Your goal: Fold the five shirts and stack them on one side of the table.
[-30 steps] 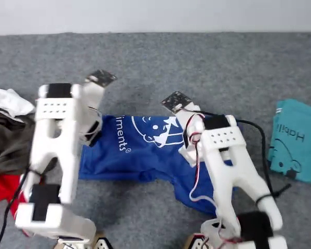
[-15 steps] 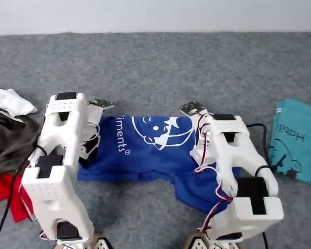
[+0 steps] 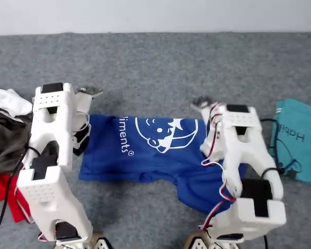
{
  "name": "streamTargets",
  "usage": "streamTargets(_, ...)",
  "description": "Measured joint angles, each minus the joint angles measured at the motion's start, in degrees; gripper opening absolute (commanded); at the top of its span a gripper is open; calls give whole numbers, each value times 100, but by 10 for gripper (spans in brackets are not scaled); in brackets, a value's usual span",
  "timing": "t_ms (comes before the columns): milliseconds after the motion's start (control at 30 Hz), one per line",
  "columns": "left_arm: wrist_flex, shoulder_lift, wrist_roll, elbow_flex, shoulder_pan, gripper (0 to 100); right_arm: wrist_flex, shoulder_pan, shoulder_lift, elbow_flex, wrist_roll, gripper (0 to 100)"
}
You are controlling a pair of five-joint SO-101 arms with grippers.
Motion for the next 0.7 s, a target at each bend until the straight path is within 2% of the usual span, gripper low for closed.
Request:
streamTargets(133, 9, -369, 79, -325, 193, 16, 35, -9, -149, -589, 0, 12)
streamTargets(300, -448, -264, 695, -607, 448, 16, -624, -9, 167, -923, -70, 12)
streamTargets(500, -993, 738, 1248, -1213, 642, 16, -1442, 0, 1169, -1389, -932, 12)
streamTargets(700, -1029, 1978, 1371, -2356, 651, 16, -1556, 79, 2312, -2092, -1301, 9)
